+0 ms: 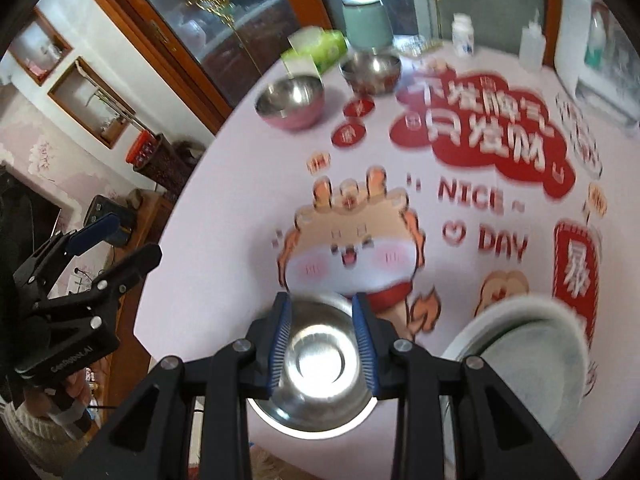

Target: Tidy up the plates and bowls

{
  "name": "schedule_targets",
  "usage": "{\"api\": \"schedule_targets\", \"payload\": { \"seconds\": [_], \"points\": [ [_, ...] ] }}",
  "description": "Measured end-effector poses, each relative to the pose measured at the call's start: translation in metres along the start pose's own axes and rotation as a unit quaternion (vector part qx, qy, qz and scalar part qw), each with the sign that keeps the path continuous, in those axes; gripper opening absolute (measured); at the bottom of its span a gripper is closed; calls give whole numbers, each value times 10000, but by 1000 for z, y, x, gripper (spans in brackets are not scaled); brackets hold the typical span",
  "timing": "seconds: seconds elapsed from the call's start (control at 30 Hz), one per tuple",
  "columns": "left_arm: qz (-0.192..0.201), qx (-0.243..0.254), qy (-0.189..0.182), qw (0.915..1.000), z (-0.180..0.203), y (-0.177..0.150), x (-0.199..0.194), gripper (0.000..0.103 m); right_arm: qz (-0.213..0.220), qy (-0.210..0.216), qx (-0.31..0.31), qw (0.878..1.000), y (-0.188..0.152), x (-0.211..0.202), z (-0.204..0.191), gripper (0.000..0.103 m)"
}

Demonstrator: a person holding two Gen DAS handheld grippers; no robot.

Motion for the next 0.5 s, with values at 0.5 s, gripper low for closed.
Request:
{"api": "schedule_targets", "payload": {
  "seconds": [0.5],
  "points": [
    [178, 65, 170, 9997, -90, 122, 19, 88, 476, 104, 278, 9984, 136, -27, -9, 47]
  ]
}}
Point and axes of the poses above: each gripper's, at about its wrist camera, not at the fingertips, and x roughly the way its jaws point, z to its right, y to its top, the point moved 5 cm from there along x, roughly the way its jaws point, and after that the axes turned 7 degrees about -z, right-handed, at the moved point
